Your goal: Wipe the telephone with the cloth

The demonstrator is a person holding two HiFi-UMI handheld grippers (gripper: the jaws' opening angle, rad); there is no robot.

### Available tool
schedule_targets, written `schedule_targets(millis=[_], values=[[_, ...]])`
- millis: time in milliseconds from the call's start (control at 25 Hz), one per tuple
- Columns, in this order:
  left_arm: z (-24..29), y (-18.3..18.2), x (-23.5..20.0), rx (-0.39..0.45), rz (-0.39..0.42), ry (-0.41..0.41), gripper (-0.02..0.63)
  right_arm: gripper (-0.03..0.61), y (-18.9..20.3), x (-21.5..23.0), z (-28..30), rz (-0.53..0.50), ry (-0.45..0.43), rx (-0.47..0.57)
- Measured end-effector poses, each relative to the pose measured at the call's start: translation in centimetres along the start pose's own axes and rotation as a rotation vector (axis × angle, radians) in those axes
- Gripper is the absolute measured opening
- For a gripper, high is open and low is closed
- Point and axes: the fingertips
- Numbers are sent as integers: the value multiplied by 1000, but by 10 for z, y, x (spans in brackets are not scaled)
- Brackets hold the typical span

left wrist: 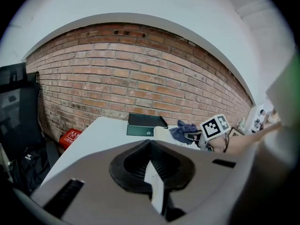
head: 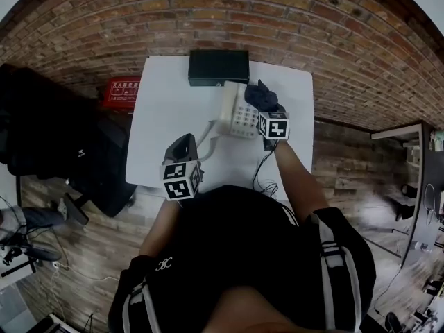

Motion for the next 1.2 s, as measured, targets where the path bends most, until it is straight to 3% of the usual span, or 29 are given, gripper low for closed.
schedule_targets(millis=[360, 600, 1200], values=[[4, -19, 1, 50, 22, -6, -8, 48, -55, -22, -95, -23, -81, 327], [1, -38, -8, 99, 17, -26, -8, 48, -73, -32, -158, -73, -48, 458], [-2, -43, 1, 125, 15, -21, -8, 48, -74, -40, -172, -72, -65, 495]])
Point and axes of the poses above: the fingertips, and each gripper's own axes: z forward along the fingers, x to its right, y out of its underside, and after that the axes turned 4 degrees about -x, right-handed
